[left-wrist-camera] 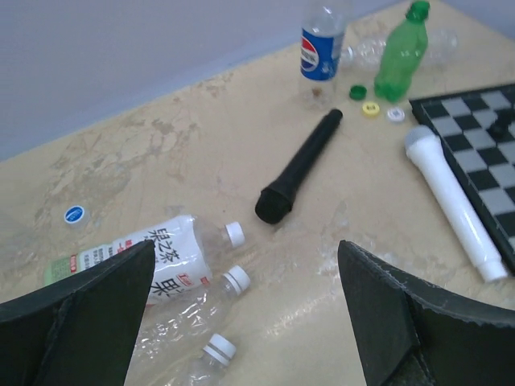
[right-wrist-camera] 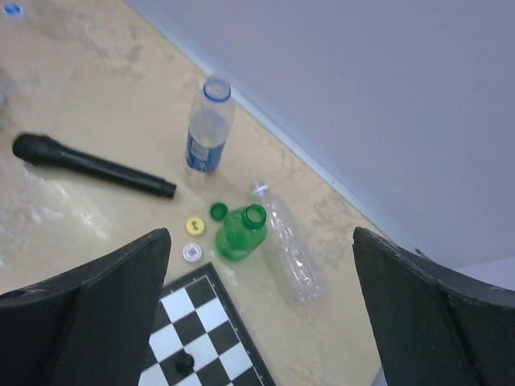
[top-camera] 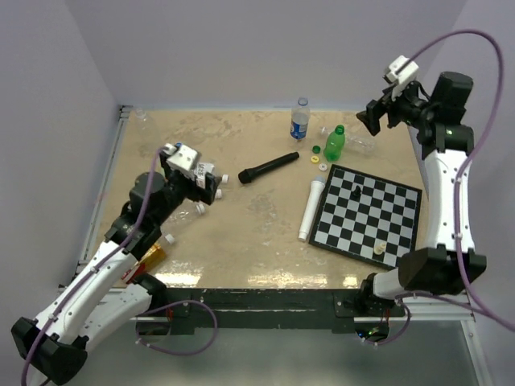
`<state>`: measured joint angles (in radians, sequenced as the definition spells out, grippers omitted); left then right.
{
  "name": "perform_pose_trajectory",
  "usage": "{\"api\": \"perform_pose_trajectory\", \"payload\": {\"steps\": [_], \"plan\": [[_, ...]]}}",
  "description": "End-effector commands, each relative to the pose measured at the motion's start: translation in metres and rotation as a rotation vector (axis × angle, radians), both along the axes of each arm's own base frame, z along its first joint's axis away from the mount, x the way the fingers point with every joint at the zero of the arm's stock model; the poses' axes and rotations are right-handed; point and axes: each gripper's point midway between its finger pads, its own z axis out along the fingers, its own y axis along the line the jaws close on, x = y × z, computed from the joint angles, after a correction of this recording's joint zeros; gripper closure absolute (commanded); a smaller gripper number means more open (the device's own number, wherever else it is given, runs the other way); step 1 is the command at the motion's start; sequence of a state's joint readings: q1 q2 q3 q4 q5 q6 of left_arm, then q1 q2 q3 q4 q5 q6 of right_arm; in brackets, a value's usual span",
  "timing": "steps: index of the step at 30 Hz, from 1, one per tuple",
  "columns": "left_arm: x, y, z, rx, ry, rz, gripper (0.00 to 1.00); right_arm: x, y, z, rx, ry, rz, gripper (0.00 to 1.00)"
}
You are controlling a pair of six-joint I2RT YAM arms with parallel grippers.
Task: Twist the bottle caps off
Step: Reset both arms
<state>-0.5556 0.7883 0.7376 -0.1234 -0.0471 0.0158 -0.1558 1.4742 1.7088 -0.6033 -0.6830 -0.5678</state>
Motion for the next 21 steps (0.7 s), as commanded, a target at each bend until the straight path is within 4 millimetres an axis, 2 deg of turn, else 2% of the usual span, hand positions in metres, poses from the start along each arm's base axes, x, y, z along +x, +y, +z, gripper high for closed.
{"api": "perform_pose_trajectory", "payload": {"steps": [1,2,5,9,15,21], "plan": [[0.016,0.014,0.062,-0.217,-0.025,0.013,0.0,-0.041,0.014,0.047,0.215,-0.099,0.087,0.02],[0.02,0.021,0.068,-0.232,-0.022,0.027,0.0,-0.048,0.016,0.052,0.243,-0.108,0.087,0.02],[0.026,0.026,0.071,-0.223,-0.024,0.032,0.0,-0.069,0.03,0.047,0.292,-0.093,0.147,0.02],[0.026,0.045,0.049,-0.154,-0.057,0.111,0.0,-0.099,0.047,0.039,0.342,-0.096,0.231,0.02],[0.015,0.052,0.026,-0.15,-0.116,0.122,0.0,-0.13,0.048,0.048,0.321,-0.22,0.167,0.02],[0.01,0.049,0.027,-0.146,-0.108,0.095,0.0,-0.133,0.03,0.048,0.417,-0.254,-0.018,0.02]]}}
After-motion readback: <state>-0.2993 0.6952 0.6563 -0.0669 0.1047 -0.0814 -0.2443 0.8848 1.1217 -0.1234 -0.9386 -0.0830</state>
